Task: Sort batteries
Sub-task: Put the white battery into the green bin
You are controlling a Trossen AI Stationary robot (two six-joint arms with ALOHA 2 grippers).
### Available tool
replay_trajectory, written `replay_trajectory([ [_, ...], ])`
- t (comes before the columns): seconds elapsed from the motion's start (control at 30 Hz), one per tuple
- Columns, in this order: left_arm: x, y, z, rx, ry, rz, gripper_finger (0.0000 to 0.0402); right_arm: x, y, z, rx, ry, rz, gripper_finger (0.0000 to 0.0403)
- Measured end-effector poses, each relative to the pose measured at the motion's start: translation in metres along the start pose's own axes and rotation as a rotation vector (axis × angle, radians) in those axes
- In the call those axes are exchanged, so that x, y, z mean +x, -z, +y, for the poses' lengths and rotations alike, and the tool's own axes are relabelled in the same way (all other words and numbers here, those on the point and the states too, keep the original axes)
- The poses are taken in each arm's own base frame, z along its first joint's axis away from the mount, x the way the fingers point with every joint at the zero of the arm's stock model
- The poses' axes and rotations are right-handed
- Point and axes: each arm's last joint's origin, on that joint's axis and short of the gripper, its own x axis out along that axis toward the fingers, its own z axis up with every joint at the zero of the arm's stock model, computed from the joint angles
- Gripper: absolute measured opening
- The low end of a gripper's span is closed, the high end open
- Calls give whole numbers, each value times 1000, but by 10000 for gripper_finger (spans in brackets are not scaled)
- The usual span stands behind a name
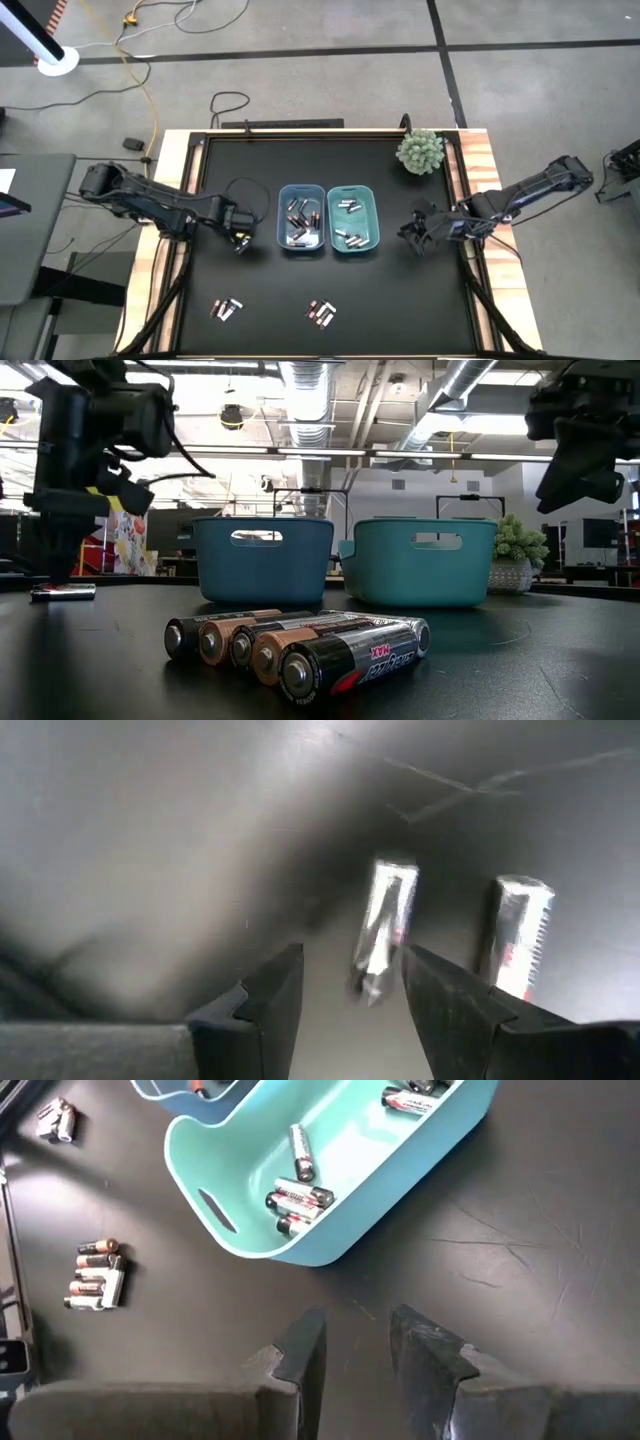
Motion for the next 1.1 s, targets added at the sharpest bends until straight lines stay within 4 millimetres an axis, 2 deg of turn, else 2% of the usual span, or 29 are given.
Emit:
replay_trajectory([
  [0.23,16,-3,8,33,61,15,165,0,-1,-1,99,6,-5,127],
  [0.5,19,-9,16,127,60,22,161,0,-1,-1,131,5,-6,127],
  [0.67,20,-12,20,190,54,30,122,0,-1,-1,137,5,-6,127],
  [0.87,21,-14,25,220,43,32,38,0,-1,-1,138,5,-6,127],
  [1.1,19,-16,26,171,45,36,38,0,-1,-1,137,5,-6,127],
])
